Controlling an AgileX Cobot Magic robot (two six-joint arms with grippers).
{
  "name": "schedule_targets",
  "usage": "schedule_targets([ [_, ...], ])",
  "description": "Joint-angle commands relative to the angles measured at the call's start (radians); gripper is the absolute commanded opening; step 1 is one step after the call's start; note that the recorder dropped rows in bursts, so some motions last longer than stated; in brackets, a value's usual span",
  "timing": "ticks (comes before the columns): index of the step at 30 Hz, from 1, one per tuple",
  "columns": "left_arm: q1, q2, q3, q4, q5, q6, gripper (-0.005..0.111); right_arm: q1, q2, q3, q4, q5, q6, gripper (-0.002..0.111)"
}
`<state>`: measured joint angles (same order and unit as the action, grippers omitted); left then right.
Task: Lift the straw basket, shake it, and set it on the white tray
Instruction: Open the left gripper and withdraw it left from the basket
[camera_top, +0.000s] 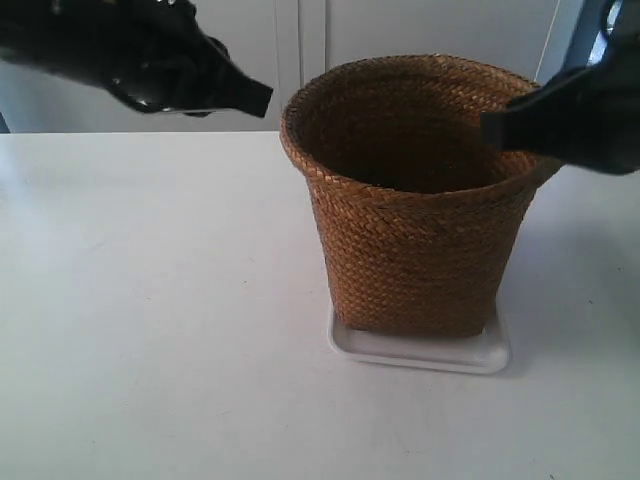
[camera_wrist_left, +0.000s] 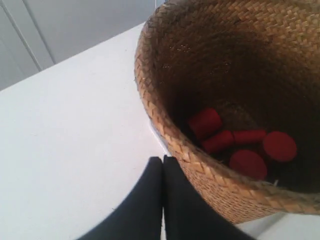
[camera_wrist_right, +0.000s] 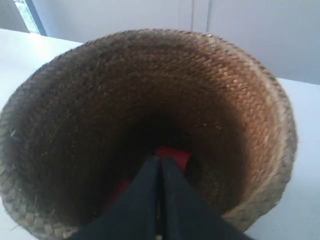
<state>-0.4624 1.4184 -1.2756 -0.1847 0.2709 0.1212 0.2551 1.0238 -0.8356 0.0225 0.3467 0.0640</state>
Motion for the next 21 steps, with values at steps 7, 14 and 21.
schedule_targets([
  [7,0.001,-0.245,0.419,-0.014,-0.398,0.009,0.000,0.040,-0.007,0.208,0.003,-0.269,-0.112,0.000],
  [14,0.001,-0.336,0.642,-0.014,-0.608,-0.034,0.000,0.040,-0.007,0.262,0.003,-0.327,-0.112,0.000],
  [21,0.001,-0.373,0.867,-0.028,-0.845,-0.072,0.000,0.040,-0.007,0.268,0.003,-0.340,-0.112,0.000],
])
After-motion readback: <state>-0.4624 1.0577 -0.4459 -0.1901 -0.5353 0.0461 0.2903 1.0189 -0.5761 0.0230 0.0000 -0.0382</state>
